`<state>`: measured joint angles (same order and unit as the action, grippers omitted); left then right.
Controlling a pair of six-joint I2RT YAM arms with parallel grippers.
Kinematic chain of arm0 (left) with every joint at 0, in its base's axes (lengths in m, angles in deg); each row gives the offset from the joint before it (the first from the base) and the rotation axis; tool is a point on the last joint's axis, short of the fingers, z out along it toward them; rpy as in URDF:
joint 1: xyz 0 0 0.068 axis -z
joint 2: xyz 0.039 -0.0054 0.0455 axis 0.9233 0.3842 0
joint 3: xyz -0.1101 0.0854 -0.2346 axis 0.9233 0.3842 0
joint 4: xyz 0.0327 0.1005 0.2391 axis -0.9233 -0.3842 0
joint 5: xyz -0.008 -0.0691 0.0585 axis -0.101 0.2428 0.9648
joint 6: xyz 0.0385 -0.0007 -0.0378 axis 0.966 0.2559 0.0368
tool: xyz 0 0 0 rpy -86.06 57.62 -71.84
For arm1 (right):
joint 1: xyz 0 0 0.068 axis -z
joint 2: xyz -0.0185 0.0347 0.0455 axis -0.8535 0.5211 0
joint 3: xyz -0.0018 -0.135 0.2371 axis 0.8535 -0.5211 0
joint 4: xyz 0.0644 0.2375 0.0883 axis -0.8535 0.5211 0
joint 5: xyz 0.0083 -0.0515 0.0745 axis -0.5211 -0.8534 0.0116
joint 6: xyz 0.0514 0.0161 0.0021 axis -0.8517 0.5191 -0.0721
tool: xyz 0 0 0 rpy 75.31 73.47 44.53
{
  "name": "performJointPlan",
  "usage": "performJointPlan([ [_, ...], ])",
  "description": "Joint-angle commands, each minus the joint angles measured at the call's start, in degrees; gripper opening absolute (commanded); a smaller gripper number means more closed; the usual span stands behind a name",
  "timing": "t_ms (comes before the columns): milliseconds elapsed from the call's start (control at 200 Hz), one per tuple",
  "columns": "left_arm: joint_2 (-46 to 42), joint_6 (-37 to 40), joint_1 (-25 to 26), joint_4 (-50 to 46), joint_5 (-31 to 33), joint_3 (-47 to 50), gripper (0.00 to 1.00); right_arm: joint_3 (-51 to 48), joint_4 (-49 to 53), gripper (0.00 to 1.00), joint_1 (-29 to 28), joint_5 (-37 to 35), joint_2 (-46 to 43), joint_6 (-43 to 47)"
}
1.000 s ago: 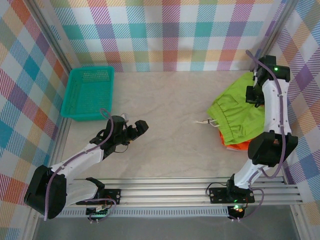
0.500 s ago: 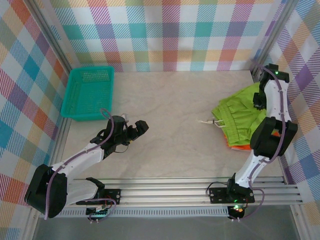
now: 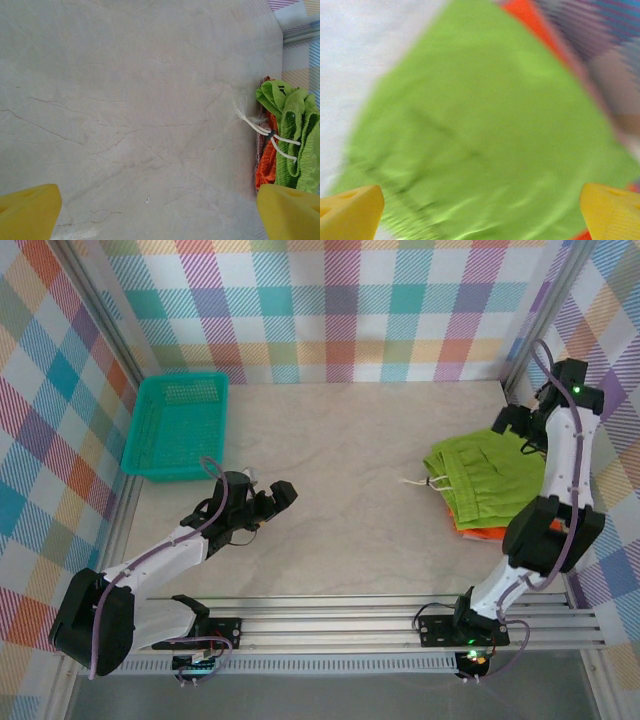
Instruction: Fold and stack the shorts
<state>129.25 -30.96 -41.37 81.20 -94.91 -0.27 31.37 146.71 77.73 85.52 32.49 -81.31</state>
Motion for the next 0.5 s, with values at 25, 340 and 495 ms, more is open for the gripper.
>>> performJointPlan([
  [25,-1.27,0.11,-0.80,-0.64,0.04,-0.49,1.00,-10.74,-13.38,0.99,-0.94,24.61,-5.14,-6.99],
  [340,-1.93,0.56,-0.67,-2.00,0.21,-0.49,1.00,-37.82,-33.22,1.00,6.67,37.65,-8.10,-20.52],
  [495,-2.05,0.55,-0.65,-2.24,0.47,-0.18,1.00,-48.01,-41.17,1.00,12.59,42.64,-4.67,-27.88],
])
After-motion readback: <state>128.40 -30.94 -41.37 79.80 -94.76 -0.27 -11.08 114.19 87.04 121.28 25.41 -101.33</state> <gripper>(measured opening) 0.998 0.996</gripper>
